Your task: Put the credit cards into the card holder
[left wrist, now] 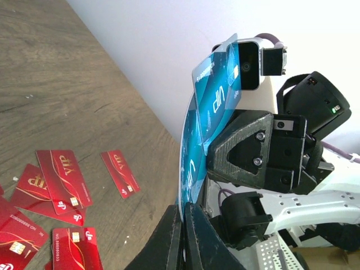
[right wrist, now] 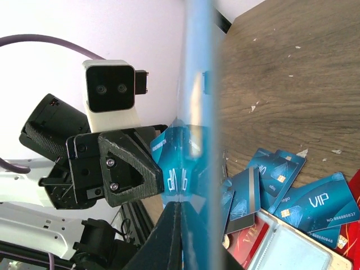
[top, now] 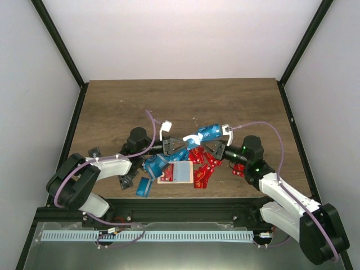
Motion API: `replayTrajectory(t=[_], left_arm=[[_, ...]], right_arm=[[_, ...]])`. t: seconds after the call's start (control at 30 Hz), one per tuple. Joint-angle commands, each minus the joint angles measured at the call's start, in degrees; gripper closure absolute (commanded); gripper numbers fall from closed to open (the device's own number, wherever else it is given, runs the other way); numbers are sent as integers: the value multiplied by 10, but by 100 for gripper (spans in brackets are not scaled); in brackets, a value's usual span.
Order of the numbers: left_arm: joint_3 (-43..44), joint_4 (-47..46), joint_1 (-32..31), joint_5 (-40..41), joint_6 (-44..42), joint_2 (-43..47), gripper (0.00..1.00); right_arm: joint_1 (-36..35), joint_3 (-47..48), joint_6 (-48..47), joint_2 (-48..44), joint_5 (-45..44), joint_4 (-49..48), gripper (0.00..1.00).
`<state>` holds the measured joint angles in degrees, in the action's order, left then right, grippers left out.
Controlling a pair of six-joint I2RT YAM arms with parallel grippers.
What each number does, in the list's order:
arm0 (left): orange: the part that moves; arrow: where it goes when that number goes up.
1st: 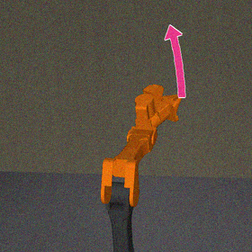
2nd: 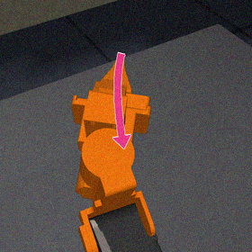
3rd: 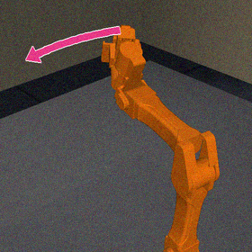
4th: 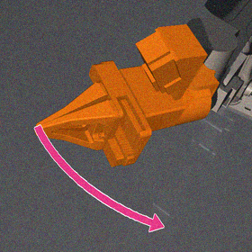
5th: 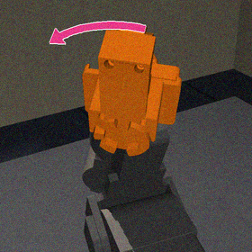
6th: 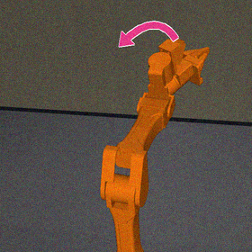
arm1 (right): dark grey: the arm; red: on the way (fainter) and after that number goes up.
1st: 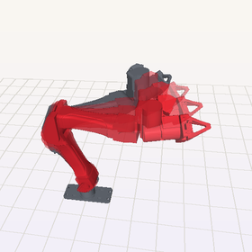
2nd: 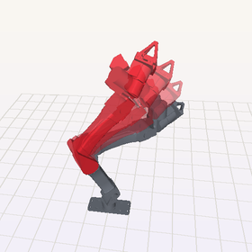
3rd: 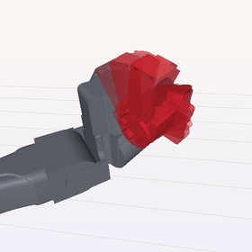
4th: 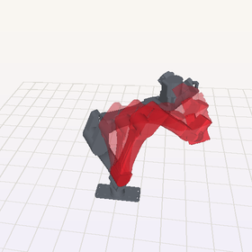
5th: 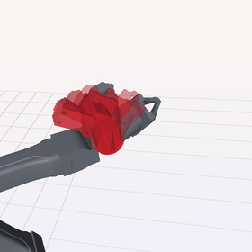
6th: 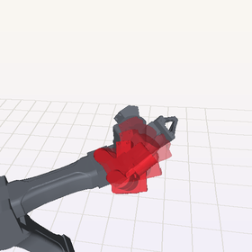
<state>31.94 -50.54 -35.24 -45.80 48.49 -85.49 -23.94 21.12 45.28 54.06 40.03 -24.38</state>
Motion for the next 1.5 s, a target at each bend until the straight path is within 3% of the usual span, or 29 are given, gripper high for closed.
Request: replayTrajectory(t=[0.0, 0.03, 0.07, 0.2, 0.3, 0.47, 0.53, 0.67, 0.87, 1.13, 1.47], left_arm=[[11, -69, -7, -6, 9, -9, 96], [12, -64, -8, -3, 9, -10, 96], [14, -51, -7, 4, 6, -9, 96], [22, 42, -8, 52, -35, 6, 96], [24, 120, -8, 112, -70, 21, 96], [5, 179, -10, 189, -96, 54, 96], [-3, 178, -10, 205, -88, 63, 96], [-13, 160, -21, 207, -37, 72, 96], [-25, 123, -56, 224, 28, 91, 96], [-49, 54, -86, 230, 89, 102, 96], [-46, 21, -108, 224, 103, 86, 96]], right_arm=[[-6, -13, 18, -6, 48, 4, 99], [-5, -10, 17, -7, 38, 25, 94], [-5, -4, 14, -9, 21, 55, 74], [-4, -1, 10, -38, -52, 146, 37], [-4, -8, 22, -68, -118, 208, 20], [-4, -16, 22, -105, -174, 275, 4], [-4, -21, 16, -111, -151, 261, 3], [-4, -53, 26, -116, -58, 150, 8], [-5, -86, 88, -73, -4, -34, 12], [-8, -92, 166, 24, 29, -243, 33], [-15, -38, 176, 92, 33, -279, 53]])
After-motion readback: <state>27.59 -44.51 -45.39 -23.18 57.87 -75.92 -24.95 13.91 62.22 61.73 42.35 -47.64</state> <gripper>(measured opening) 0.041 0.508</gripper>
